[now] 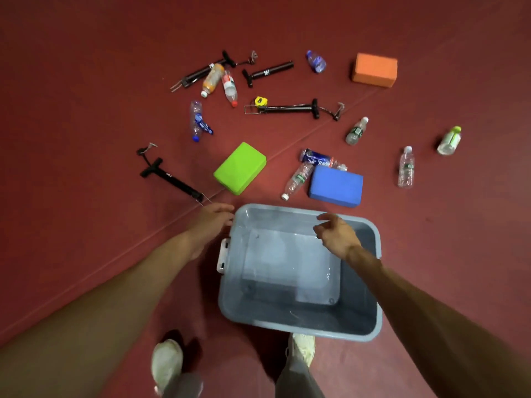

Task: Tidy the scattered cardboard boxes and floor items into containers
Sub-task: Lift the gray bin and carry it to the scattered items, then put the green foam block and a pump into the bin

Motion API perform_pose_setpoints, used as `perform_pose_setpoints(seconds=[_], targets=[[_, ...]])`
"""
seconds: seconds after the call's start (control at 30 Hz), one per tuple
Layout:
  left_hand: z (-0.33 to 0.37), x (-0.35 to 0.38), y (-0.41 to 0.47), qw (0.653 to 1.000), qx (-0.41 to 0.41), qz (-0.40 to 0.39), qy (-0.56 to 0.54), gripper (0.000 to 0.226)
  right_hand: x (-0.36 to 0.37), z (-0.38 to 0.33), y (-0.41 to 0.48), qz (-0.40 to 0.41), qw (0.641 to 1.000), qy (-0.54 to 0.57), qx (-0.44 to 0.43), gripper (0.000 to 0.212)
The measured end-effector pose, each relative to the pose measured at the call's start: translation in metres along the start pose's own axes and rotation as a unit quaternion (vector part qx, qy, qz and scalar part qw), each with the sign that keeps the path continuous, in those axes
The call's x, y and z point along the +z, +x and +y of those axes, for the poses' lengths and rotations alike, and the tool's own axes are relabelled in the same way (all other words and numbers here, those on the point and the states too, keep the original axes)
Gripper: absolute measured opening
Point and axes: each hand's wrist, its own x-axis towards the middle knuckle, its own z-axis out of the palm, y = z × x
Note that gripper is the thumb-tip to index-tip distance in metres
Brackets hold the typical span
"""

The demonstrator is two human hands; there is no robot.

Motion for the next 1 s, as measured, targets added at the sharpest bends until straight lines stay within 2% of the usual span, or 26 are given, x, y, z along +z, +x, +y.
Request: perform_pose_setpoints(seconds=[0.1, 0.2, 0.43, 0.57, 0.77, 1.0], targets=[[0.006, -0.052, -0.01, 0.998, 0.016, 0.004, -0.06, 0.025, 0.036, -0.057, -0.007, 0.004, 0.997, -0.053, -0.054, 0.033], [-0.012, -0.119, -0.014, 0.995, 0.006, 0.0, -0.097, 0.017, 0.091, -0.111, -0.017, -0.001, 0.995, -0.074, -0.07, 0.037], [-0.062, -0.298, 0.0, 0.998, 0.01, 0.017, -0.051, 0.016, 0.222, -0.224, -0.041, -0.043, 0.978, -0.181, -0.096, 0.031], [-0.058, -0.364, 0.019, 0.999, 0.029, 0.009, -0.011, 0.018, 0.263, -0.29, -0.042, -0.053, 0.983, -0.144, -0.103, 0.033], [-0.032, -0.402, 0.074, 0.999, 0.04, -0.02, 0.0, 0.012, 0.266, -0.343, -0.006, -0.036, 0.99, -0.086, -0.11, 0.035], [0.016, -0.381, 0.183, 0.998, 0.017, -0.045, 0.038, 0.014, 0.239, -0.339, 0.083, 0.005, 0.998, -0.03, -0.047, 0.034]])
